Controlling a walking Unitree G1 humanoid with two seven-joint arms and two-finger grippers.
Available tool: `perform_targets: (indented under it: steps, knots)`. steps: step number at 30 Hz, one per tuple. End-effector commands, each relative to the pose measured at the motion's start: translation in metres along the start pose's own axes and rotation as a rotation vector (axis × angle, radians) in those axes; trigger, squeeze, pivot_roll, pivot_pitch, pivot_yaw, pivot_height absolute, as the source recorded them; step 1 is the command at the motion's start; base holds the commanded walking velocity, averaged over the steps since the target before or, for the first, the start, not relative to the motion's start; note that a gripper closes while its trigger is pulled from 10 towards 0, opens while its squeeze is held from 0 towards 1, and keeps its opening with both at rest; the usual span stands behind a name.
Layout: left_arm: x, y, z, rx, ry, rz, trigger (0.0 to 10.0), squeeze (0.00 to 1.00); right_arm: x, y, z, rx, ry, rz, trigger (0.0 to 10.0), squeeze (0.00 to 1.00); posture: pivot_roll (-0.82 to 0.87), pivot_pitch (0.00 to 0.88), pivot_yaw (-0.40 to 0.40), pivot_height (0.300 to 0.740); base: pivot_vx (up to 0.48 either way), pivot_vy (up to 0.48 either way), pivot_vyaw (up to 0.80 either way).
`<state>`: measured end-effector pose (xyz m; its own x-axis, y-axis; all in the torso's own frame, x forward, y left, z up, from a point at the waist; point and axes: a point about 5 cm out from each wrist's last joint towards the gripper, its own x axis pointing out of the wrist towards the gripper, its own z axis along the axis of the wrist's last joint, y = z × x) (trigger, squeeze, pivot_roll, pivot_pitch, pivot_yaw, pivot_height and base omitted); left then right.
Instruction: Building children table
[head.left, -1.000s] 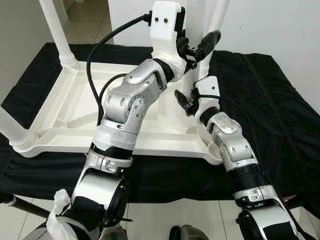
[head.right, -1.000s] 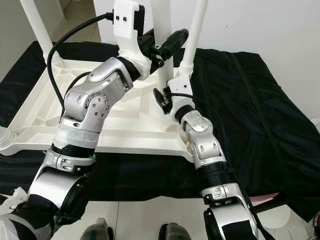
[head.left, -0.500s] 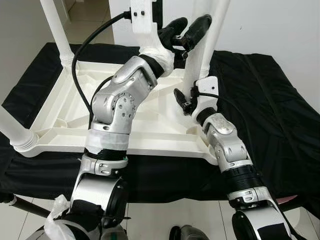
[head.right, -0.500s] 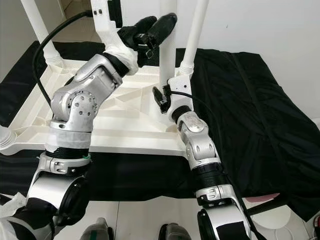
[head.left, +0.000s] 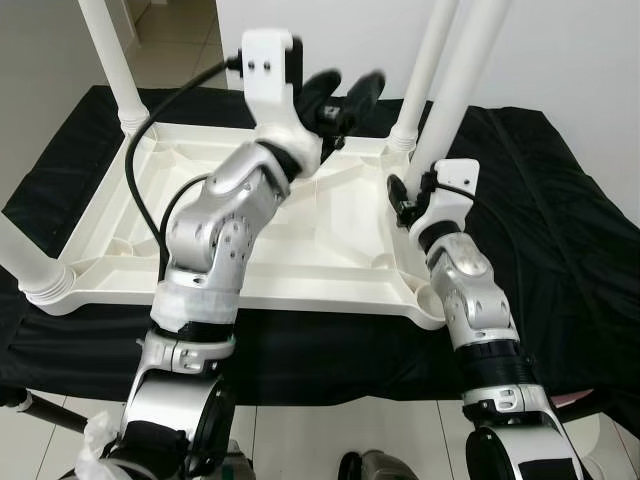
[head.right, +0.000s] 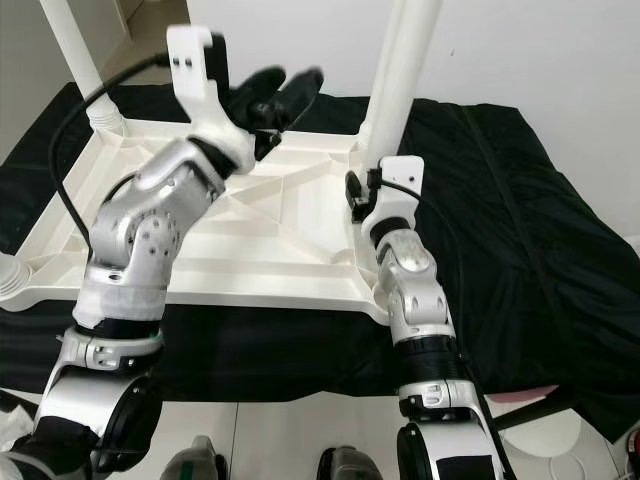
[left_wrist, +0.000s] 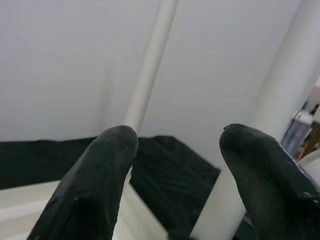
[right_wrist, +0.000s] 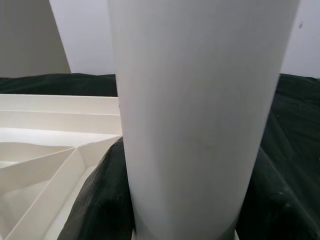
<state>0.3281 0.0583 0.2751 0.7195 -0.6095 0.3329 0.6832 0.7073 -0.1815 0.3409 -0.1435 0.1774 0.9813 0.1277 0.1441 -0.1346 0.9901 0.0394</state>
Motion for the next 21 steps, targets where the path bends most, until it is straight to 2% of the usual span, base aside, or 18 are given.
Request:
perform_targets:
  steps: [1, 5, 8, 10, 12, 15, 21]
  knots:
    - [-0.004, -0.001, -0.006, 0.046, 0.015, -0.009, 10.0, 0.0, -0.004, -0.002, 0.004, -0.001, -0.039, -0.017, 10.0, 0.0, 0.08, 0.0, -0.029, 0.74, 0.0, 0.0, 0.0]
    - [-0.012, 0.001, -0.017, 0.109, 0.039, 0.009, 10.0, 0.0, -0.009, -0.002, 0.0, 0.01, -0.034, -0.026, 10.0, 0.0, 0.08, 0.0, -0.029, 0.74, 0.0, 0.0, 0.0]
    - [-0.023, 0.001, -0.035, 0.207, 0.083, 0.003, 10.0, 0.0, -0.016, -0.003, -0.004, 0.006, -0.036, -0.034, 10.0, 0.0, 0.08, 0.0, -0.032, 0.74, 0.0, 0.0, 0.0]
    - [-0.026, 0.0, -0.039, 0.217, 0.098, 0.0, 10.0, 0.0, -0.018, -0.003, -0.004, 0.008, -0.036, -0.037, 10.0, 0.0, 0.09, 0.0, -0.034, 0.74, 0.0, 0.0, 0.0]
    - [-0.032, -0.002, -0.05, 0.262, 0.132, -0.016, 10.0, 0.0, -0.021, -0.004, -0.005, 0.0, -0.049, -0.043, 10.0, 0.0, 0.09, 0.0, -0.035, 0.74, 0.0, 0.0, 0.0]
    - [-0.038, -0.005, -0.057, 0.272, 0.139, -0.043, 10.0, 0.0, -0.025, -0.003, -0.005, 0.008, -0.058, -0.032, 10.0, 0.0, 0.08, 0.0, -0.035, 0.74, 0.0, 0.0, 0.0]
    - [-0.053, -0.012, -0.071, 0.346, 0.129, -0.091, 10.0, 0.0, -0.039, -0.003, -0.003, 0.016, -0.104, -0.002, 10.0, 0.0, 0.08, 0.0, -0.038, 0.74, 0.0, 0.0, 0.0]
